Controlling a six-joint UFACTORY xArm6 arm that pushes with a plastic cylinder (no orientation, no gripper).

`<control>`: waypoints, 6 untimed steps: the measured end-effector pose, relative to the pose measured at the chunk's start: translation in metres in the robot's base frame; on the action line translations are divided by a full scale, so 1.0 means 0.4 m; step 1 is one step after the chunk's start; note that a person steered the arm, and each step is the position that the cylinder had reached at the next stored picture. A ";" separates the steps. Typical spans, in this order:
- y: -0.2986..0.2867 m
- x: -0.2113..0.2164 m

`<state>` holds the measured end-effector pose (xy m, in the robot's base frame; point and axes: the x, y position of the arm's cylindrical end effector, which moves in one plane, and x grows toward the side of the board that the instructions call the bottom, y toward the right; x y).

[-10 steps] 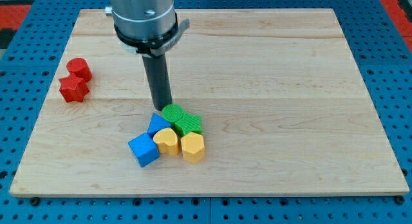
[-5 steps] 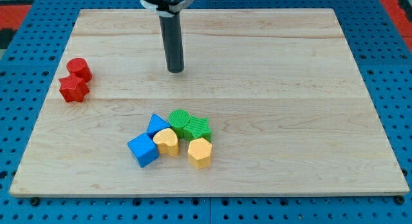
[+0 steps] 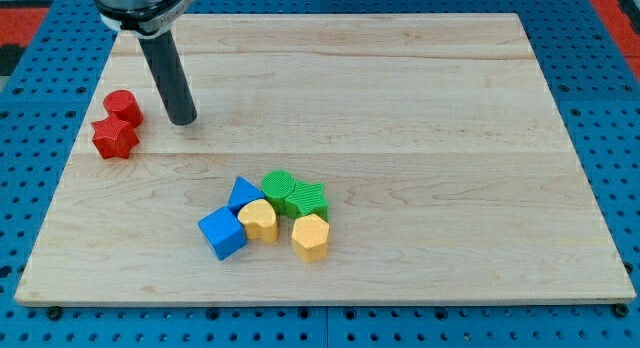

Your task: Move the red star towards the group of blocks

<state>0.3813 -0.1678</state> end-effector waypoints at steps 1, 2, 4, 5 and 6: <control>-0.085 -0.149; -0.301 -0.200; -0.287 -0.050; -0.248 0.087; -0.187 0.163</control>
<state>0.4465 -0.2427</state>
